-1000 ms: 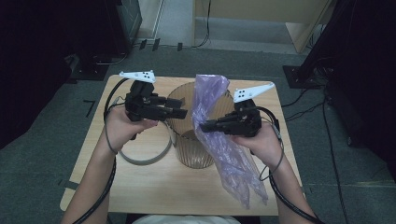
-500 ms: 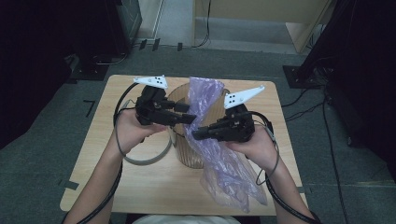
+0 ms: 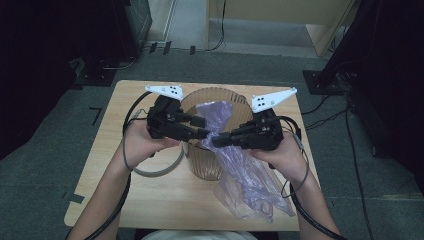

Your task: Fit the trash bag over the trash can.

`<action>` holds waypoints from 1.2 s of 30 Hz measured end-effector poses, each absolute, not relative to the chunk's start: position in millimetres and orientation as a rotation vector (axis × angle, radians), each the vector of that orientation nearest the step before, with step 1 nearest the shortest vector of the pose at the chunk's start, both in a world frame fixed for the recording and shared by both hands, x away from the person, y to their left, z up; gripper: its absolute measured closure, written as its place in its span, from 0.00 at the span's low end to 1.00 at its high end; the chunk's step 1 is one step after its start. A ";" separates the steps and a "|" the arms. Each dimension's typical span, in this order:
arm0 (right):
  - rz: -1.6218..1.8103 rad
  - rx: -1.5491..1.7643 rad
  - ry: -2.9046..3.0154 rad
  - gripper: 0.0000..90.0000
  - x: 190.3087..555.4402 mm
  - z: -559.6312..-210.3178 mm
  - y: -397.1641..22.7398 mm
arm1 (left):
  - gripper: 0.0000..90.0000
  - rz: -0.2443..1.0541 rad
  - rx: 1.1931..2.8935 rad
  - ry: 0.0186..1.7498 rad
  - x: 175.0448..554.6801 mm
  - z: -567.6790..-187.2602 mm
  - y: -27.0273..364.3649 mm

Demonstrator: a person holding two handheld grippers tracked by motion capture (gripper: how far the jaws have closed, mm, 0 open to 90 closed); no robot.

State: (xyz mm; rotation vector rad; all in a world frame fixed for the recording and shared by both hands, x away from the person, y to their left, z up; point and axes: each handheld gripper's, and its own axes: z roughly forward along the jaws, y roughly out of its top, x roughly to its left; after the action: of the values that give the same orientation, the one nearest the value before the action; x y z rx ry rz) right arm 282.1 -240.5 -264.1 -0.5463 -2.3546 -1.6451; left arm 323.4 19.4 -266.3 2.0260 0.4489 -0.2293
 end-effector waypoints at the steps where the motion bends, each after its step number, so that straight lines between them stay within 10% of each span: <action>1: -1.647 -0.544 -2.357 0.98 282.3 -264.0 -240.7 | 0.50 -0.219 2.027 0.450 322.9 -266.1 20.0; 25: -1.644 -0.741 -2.480 0.95 316.5 -288.1 -245.0 | 0.46 -0.067 1.957 0.579 329.1 -264.7 53.1; 36: -1.799 -0.721 -2.556 0.42 314.0 -284.5 -247.0 | 0.46 -0.070 1.965 0.575 329.2 -265.8 52.3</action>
State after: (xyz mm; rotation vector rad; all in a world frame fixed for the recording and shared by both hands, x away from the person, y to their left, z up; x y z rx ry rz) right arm 314.0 -247.0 -284.5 -0.7208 -2.5555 -1.7994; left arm 329.2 52.3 -265.8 1.9649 0.5746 -0.0695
